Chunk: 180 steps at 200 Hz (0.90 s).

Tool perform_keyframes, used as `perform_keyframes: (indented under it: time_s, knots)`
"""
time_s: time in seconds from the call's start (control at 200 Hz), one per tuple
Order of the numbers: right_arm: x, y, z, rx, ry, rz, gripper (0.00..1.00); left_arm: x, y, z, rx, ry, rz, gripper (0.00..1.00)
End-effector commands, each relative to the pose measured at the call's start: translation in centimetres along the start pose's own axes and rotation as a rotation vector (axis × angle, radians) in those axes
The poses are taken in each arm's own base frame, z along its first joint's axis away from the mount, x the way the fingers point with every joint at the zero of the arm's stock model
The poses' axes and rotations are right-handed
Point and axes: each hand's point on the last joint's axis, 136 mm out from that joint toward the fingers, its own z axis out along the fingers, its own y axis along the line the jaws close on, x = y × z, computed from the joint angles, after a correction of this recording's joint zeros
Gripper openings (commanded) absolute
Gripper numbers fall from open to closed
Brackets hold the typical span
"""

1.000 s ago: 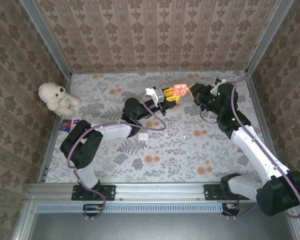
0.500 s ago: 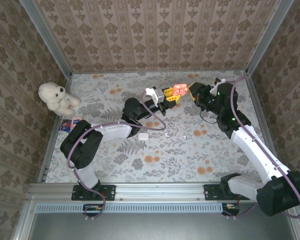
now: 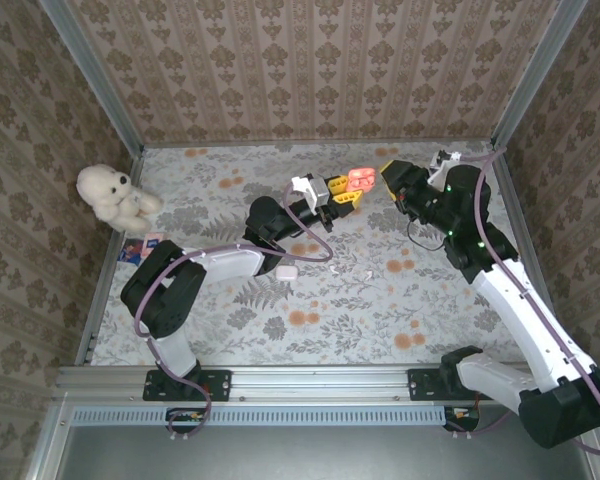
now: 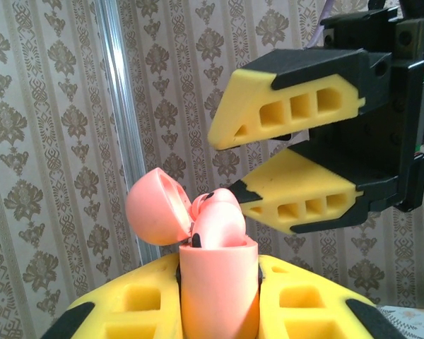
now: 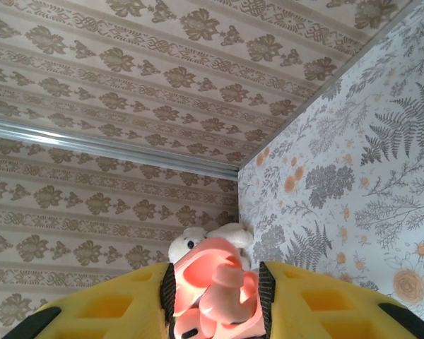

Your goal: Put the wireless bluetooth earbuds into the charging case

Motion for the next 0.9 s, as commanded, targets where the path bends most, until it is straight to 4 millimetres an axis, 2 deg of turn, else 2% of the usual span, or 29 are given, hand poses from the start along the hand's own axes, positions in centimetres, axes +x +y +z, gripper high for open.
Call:
perform_keyframes:
  time_s: [0.0, 0.13, 0.24, 0.345, 0.565, 0.895]
  knots:
    - [-0.3, 1.3, -1.1, 0.002, -0.012, -0.060, 0.40, -2.0, -0.5, 0.0, 0.011, -0.053, 0.027, 0.00]
    - [0.0, 0.8, -1.4, 0.053, 0.013, -0.124, 0.41, -1.8, -0.6, -0.1, 0.013, -0.047, 0.026, 0.00]
    - [0.3, 0.3, -2.0, 0.113, 0.040, -0.204, 0.45, -1.6, -0.8, -0.3, 0.022, -0.042, 0.019, 0.00]
    - [1.0, 0.8, -2.2, 0.095, 0.075, -0.259, 0.50, -1.4, -0.9, -0.5, 0.036, -0.034, 0.002, 0.00]
    - [2.4, 1.8, -1.4, 0.039, 0.163, -0.313, 0.50, -1.1, -1.2, -0.8, 0.063, -0.024, -0.026, 0.00]
    - [2.5, 1.7, 0.4, 0.037, 0.185, -0.300, 0.50, -1.0, -1.6, -0.9, 0.088, -0.018, -0.041, 0.00]
